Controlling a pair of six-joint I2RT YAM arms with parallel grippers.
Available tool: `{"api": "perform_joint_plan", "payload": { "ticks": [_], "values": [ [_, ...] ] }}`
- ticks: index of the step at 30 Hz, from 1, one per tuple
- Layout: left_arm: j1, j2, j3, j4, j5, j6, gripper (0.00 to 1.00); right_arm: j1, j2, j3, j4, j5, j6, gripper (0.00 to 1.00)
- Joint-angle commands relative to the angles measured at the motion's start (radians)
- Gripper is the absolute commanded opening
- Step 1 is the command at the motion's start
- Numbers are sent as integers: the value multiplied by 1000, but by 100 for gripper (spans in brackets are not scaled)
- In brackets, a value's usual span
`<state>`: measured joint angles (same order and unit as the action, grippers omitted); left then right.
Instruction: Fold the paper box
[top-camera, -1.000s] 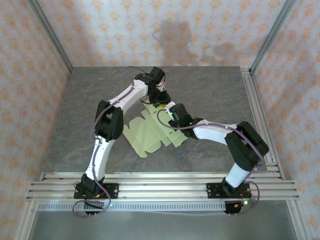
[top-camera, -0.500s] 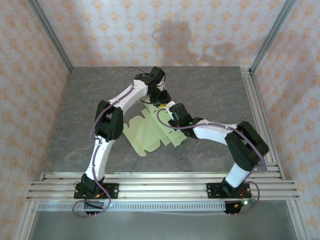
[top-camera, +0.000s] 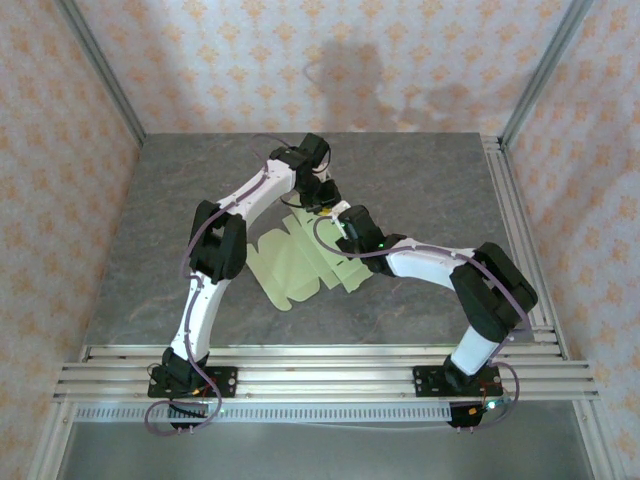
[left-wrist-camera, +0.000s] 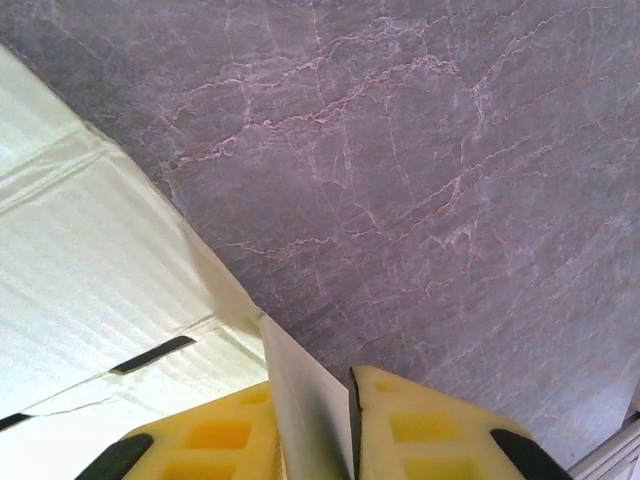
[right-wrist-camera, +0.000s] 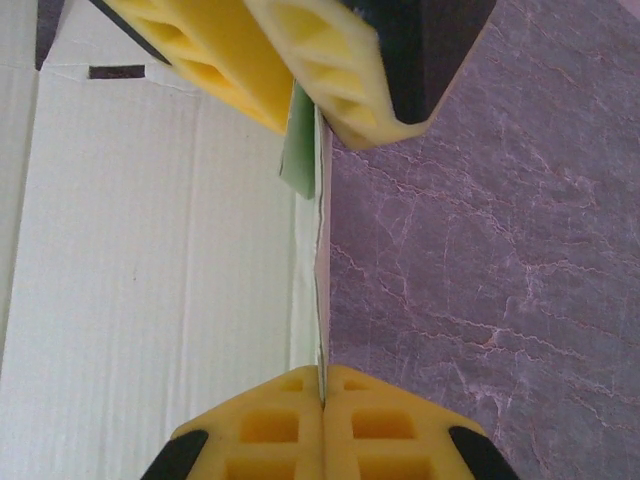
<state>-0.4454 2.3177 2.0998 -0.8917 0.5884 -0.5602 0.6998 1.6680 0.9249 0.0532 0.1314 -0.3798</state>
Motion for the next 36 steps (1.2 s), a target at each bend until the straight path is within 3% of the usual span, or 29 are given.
{"api": "perform_joint_plan", "payload": {
  "ticks": [1,2,4,7,10,17,21,24,27,31,36],
  "values": [
    [-15,-60,-8,7,-3,-3,30,4,8,32,10,6,-9,0],
    [-15,-61,-10,6,-8,-4,38,4,9,33,10,8,-8,0],
    [-15,-64,-11,7,-9,-3,40,5,10,32,10,10,-10,0],
    [-15,-66,-10,8,-4,-3,24,4,12,34,8,8,-9,0],
    [-15,-70,-9,7,-11,-2,24,4,13,35,8,9,-10,0],
    [6,-154,-61,-14,-111,5,65,3,7,30,13,23,-1,0],
    [34,-246,-141,-9,-164,20,83,2,7,26,20,15,2,0],
    [51,-333,-225,1,-301,78,99,-7,2,26,20,-1,15,0],
    [79,-401,-311,37,-369,128,100,-24,-11,20,22,-46,22,0],
    [170,-447,-393,50,-301,124,98,-47,-29,11,25,-85,32,0],
    [241,-394,-440,38,-258,118,78,-65,-37,8,22,-113,36,0]
  ]
}}
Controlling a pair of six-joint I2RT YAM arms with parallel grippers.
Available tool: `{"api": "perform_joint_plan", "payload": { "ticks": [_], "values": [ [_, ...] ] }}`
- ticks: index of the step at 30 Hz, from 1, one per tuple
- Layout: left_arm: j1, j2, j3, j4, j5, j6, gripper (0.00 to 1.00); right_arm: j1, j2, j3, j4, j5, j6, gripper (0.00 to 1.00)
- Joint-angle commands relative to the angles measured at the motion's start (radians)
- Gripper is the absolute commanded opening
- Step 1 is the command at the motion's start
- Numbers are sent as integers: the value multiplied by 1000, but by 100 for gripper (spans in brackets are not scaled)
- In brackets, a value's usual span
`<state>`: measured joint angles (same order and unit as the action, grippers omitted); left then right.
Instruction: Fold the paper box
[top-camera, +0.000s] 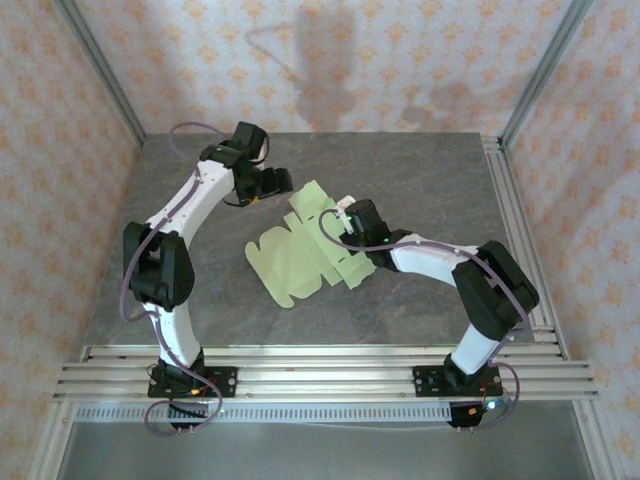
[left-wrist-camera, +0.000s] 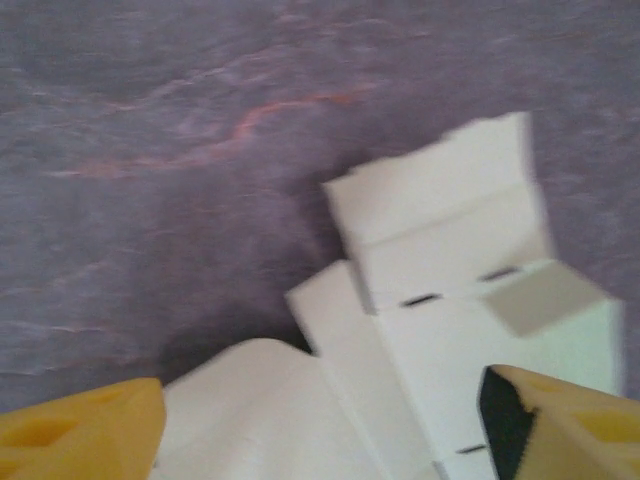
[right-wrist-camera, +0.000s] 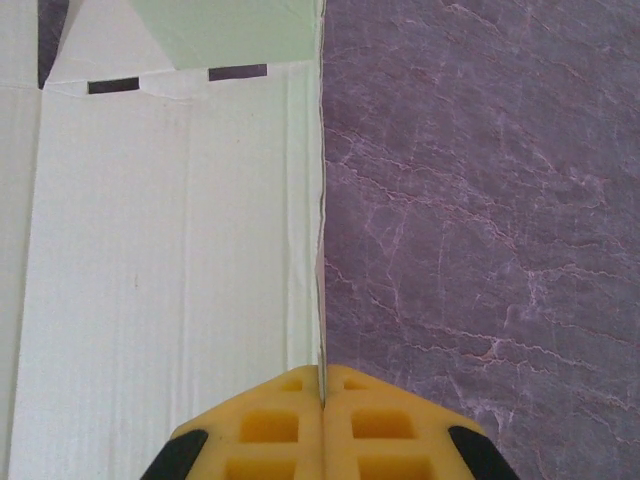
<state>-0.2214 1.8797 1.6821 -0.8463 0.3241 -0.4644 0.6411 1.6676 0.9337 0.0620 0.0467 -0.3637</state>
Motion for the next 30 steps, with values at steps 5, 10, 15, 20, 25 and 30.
{"api": "perform_joint_plan", "payload": {
  "ticks": [5,10,15,20,25,30],
  "values": [
    [28,159,20,-51,-32,44,59,-9,-36,1,15,-45,28,0],
    [27,216,22,-47,-33,47,50,-11,-35,1,12,-47,39,0],
    [17,257,33,-41,14,58,51,-11,-28,6,12,-63,48,0],
    [3,263,39,-32,66,66,51,-11,-26,17,6,-64,46,0],
    [-10,221,13,-23,91,64,52,-11,-22,20,-1,-63,42,0],
    [-28,168,-55,19,129,45,51,-10,-20,23,-2,-61,45,0]
  ]
}}
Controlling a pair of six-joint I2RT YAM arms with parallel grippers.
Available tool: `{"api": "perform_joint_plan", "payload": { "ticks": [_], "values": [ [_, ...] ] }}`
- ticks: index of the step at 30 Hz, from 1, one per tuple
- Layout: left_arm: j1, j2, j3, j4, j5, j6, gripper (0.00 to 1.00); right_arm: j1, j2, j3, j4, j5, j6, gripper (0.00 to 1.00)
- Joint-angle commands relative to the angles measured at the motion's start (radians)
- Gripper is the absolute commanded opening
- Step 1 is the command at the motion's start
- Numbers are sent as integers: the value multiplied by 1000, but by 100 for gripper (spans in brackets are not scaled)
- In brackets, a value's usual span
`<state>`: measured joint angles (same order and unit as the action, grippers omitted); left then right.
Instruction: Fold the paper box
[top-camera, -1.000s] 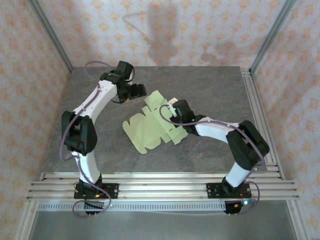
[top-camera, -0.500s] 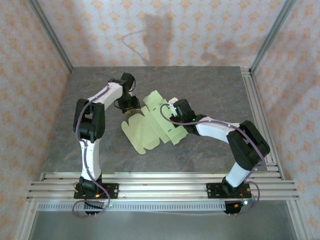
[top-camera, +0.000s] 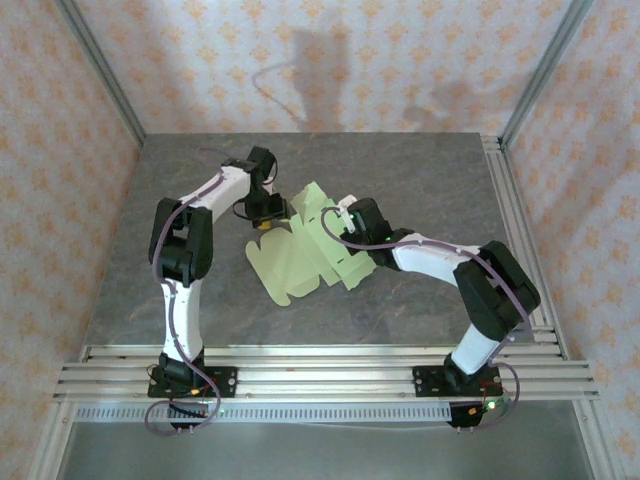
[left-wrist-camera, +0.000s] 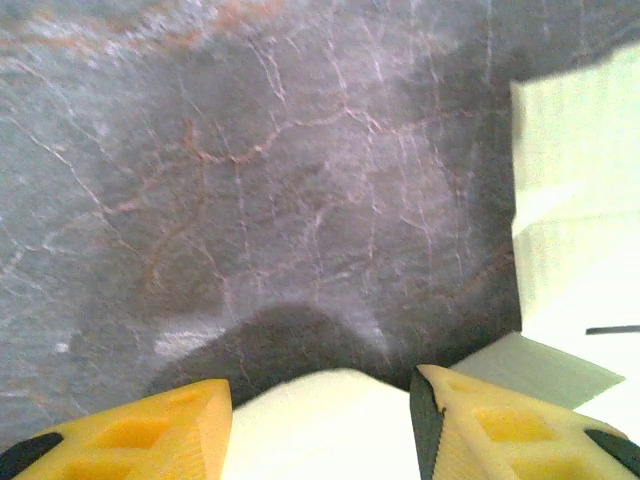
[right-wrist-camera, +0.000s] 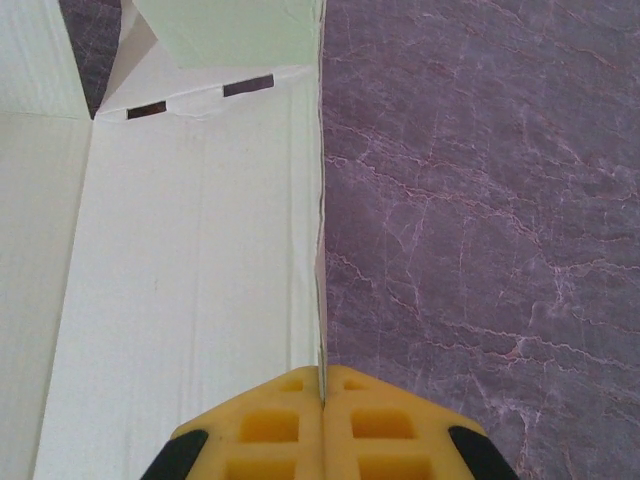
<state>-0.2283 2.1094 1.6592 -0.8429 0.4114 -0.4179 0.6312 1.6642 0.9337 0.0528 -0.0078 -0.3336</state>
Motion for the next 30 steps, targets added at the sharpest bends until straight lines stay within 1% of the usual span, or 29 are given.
{"api": "perform_joint_plan", "payload": {
  "ticks": [1,8,14,17,23,27,30],
  "values": [
    [-28,-64,-41,18,41,-2,51,-1,-15,23,7,-6,15,0],
    [-60,-68,-101,53,61,-20,51,-1,-8,26,8,-4,13,0],
    [-62,-39,-133,77,47,-38,51,-1,-12,30,3,0,8,0],
    [-62,-62,-148,98,45,-47,51,-1,-12,31,-3,6,5,0],
    [-48,-191,-155,102,-33,-60,53,-6,17,62,-59,-1,3,0],
    [-31,-329,-175,88,-121,-54,55,-18,48,104,-118,-46,8,0],
    [-10,-412,-218,85,-142,-53,58,-32,71,136,-146,-99,21,0]
  ]
}}
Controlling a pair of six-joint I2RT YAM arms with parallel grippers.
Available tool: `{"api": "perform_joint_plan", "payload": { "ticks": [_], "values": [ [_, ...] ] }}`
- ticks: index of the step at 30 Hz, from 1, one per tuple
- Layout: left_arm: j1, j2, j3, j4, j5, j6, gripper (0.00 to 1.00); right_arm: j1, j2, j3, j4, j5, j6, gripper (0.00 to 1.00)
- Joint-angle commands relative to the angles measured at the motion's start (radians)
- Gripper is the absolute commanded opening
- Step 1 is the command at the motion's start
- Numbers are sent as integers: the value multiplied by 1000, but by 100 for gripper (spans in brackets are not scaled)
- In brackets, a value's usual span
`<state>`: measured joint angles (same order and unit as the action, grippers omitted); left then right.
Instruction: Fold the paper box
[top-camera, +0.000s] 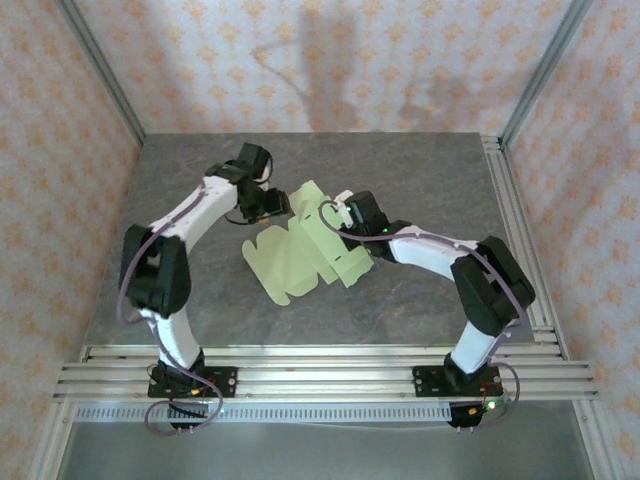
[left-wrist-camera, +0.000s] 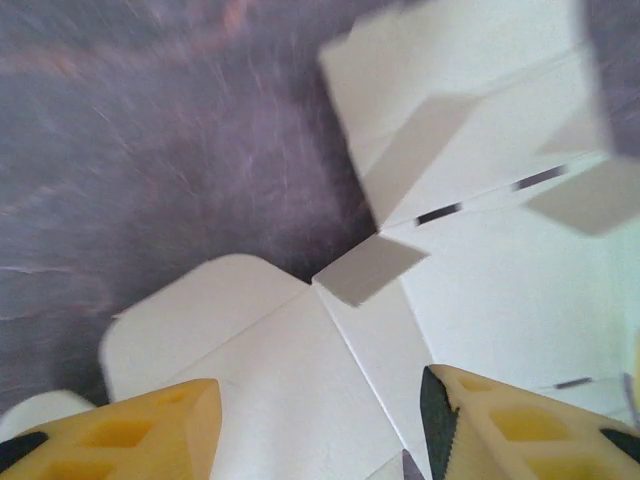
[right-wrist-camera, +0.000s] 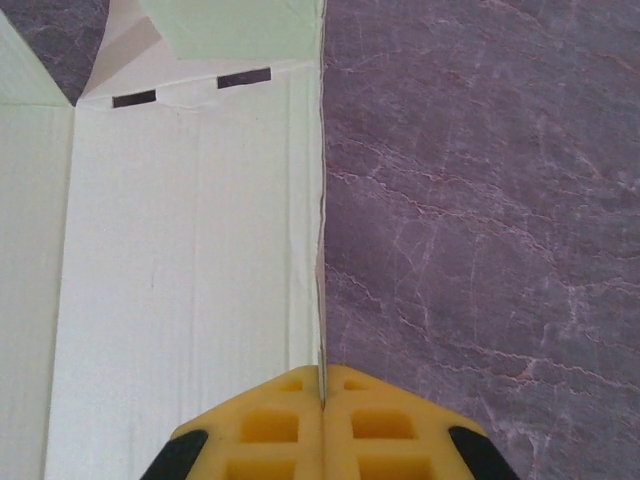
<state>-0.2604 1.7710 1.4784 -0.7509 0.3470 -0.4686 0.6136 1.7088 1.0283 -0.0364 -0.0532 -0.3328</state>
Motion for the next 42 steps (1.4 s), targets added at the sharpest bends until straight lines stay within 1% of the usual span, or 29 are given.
{"api": "perform_joint_plan", "payload": {
  "ticks": [1,7,11,16,19,21,28,33,35,38,42],
  "values": [
    [30,-97,-54,-8,-79,0,58,-19,39,58,-73,-74,26,0],
    [45,-183,-161,-5,-87,1,61,-34,130,151,-149,-130,24,0],
    [48,-204,-211,11,-77,-7,61,-40,162,180,-161,-132,24,7],
    [51,-209,-209,15,-75,-8,62,-75,126,157,-130,-201,82,25],
    [52,-198,-187,8,-70,-5,63,-111,81,89,-54,-253,133,39],
    [52,-193,-177,7,-64,-3,63,-135,58,44,-7,-292,162,42],
    [51,-178,-157,2,-48,-2,63,-162,61,-46,109,-341,219,44],
    [51,-180,-159,-2,-48,-1,63,-164,98,-62,169,-373,245,42],
    [51,-180,-159,-6,-49,1,63,-165,114,-58,183,-385,248,40],
    [50,-179,-157,-11,-49,1,63,-165,136,-46,191,-401,253,33],
    [52,-180,-157,-16,-50,5,63,-165,163,-24,173,-412,241,29]
  ]
}}
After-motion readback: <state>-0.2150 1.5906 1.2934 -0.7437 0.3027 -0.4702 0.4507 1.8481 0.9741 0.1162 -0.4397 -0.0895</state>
